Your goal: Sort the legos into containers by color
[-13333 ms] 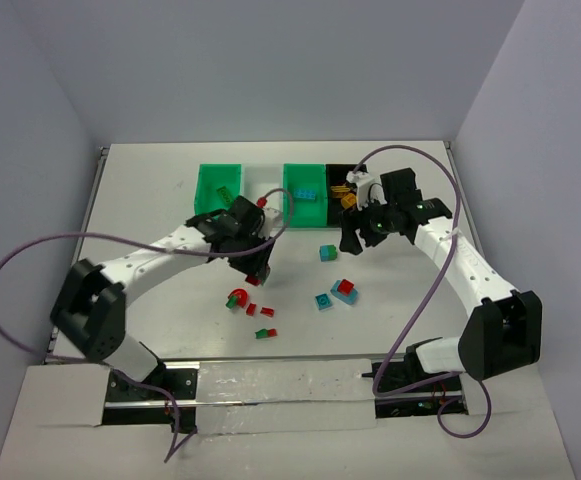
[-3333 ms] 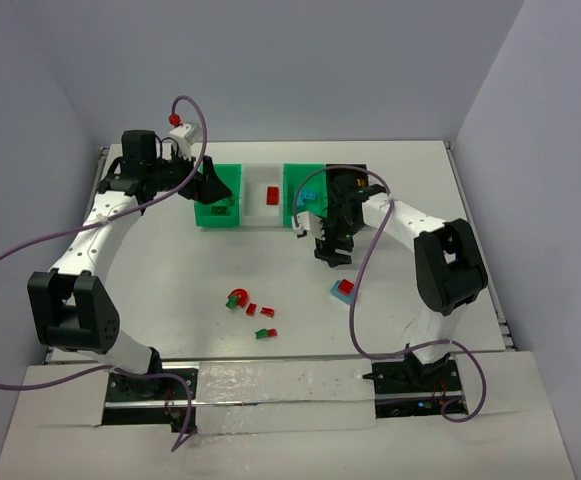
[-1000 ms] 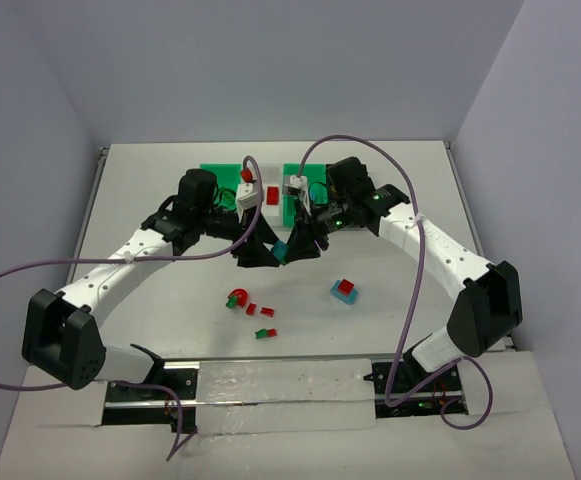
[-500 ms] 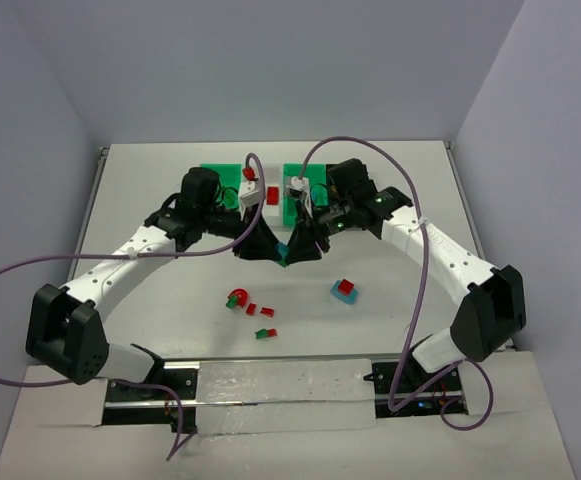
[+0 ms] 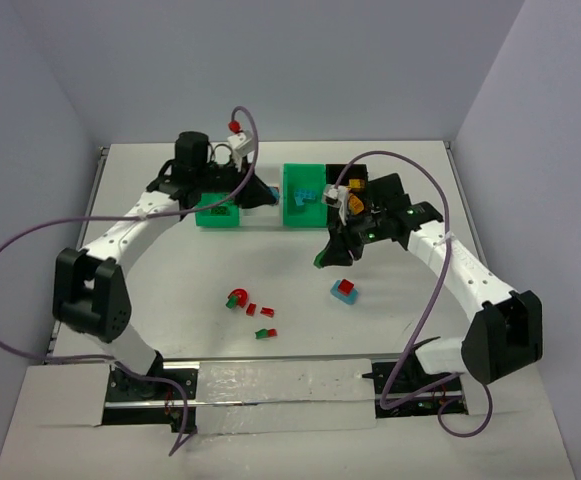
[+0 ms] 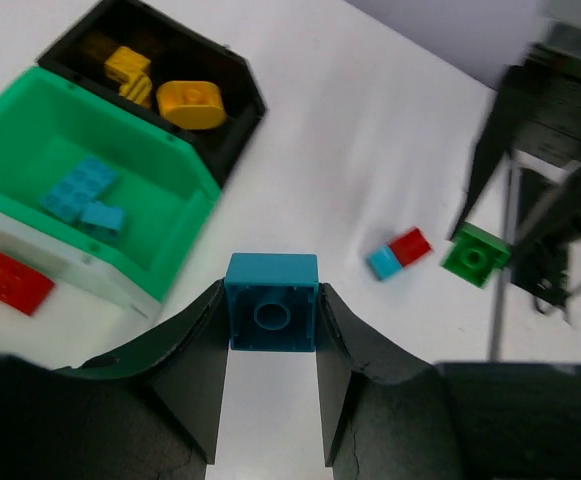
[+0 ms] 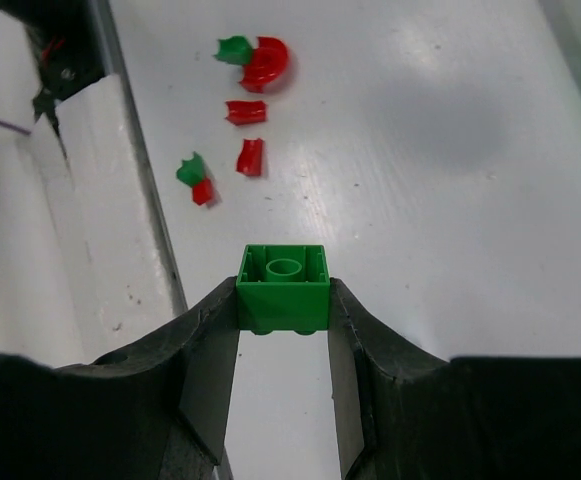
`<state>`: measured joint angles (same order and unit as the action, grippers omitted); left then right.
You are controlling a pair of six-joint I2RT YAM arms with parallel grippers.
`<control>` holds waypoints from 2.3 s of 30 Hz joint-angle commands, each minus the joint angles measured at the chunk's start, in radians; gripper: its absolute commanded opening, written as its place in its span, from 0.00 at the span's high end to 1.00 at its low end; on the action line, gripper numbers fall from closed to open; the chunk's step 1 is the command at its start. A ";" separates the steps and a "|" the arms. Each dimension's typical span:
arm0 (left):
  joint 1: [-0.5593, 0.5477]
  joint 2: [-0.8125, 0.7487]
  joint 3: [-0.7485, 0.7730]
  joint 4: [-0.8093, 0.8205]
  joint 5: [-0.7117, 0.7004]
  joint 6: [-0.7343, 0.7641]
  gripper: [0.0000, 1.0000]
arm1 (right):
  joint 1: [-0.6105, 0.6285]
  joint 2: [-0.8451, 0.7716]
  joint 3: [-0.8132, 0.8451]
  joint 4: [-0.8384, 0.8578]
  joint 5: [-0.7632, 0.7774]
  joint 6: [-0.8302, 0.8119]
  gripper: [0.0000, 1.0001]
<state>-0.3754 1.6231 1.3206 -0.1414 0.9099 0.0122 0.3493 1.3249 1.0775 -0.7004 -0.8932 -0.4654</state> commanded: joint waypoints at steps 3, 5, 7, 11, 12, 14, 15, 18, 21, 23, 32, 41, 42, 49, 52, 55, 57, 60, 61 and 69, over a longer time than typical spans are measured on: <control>-0.096 0.255 0.219 0.112 -0.386 -0.003 0.96 | -0.082 -0.099 -0.032 0.035 0.033 0.069 1.00; -0.101 0.312 0.291 0.119 -0.420 -0.032 0.94 | -0.096 -0.117 -0.042 0.052 0.047 0.091 1.00; -0.111 0.381 0.356 0.116 -0.462 -0.038 0.92 | -0.104 -0.130 -0.053 0.069 0.053 0.112 1.00; -0.127 0.504 0.468 0.099 -0.537 -0.030 0.84 | -0.111 -0.142 -0.072 0.118 0.068 0.169 1.00; -0.128 0.529 0.486 0.095 -0.549 -0.031 0.82 | -0.111 -0.142 -0.076 0.128 0.072 0.186 1.00; -0.128 0.551 0.524 0.083 -0.556 -0.027 0.70 | -0.112 -0.142 -0.084 0.154 0.074 0.205 1.00; -0.128 0.563 0.535 0.078 -0.554 -0.027 0.63 | -0.112 -0.140 -0.087 0.166 0.074 0.222 1.00; -0.127 0.575 0.565 0.069 -0.542 -0.031 0.36 | -0.113 -0.125 -0.086 0.206 0.074 0.267 1.00; -0.126 0.566 0.584 0.047 -0.533 -0.031 0.28 | -0.112 -0.107 -0.074 0.230 0.075 0.305 1.00; -0.126 0.544 0.590 0.020 -0.523 -0.023 0.23 | -0.114 -0.081 -0.054 0.257 0.065 0.339 1.00; -0.079 0.085 0.065 0.040 0.019 0.198 0.21 | -0.115 0.103 0.010 0.379 -0.120 0.606 1.00; -0.088 -0.151 -0.147 -0.048 0.080 0.251 0.23 | -0.100 0.217 -0.099 0.929 -0.289 1.165 1.00; -0.089 -0.154 -0.146 -0.041 0.069 0.236 0.22 | -0.099 0.232 -0.103 0.987 -0.292 1.217 1.00; -0.136 -0.143 -0.130 -0.022 -0.044 0.190 0.21 | -0.052 0.263 -0.099 1.112 -0.280 1.402 1.00; -0.150 -0.138 -0.129 -0.009 -0.055 0.186 0.21 | -0.036 0.263 -0.102 1.107 -0.278 1.405 1.00; -0.167 -0.131 -0.130 -0.001 -0.078 0.182 0.21 | -0.027 0.270 -0.097 1.118 -0.286 1.421 1.00; -0.174 -0.125 -0.130 0.004 -0.092 0.183 0.22 | -0.023 0.276 -0.090 1.120 -0.290 1.433 1.00; -0.178 -0.121 -0.126 0.007 -0.097 0.183 0.24 | -0.019 0.284 -0.085 1.129 -0.298 1.443 1.00; -0.179 -0.119 -0.124 0.008 -0.097 0.183 0.26 | -0.018 0.288 -0.084 1.146 -0.301 1.459 1.00; -0.181 -0.106 -0.118 0.025 -0.119 0.168 0.57 | 0.002 0.306 -0.072 1.177 -0.325 1.507 1.00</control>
<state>-0.5508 1.5097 1.1786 -0.1722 0.8118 0.1903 0.3319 1.6242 0.9760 0.4129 -1.1708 1.0070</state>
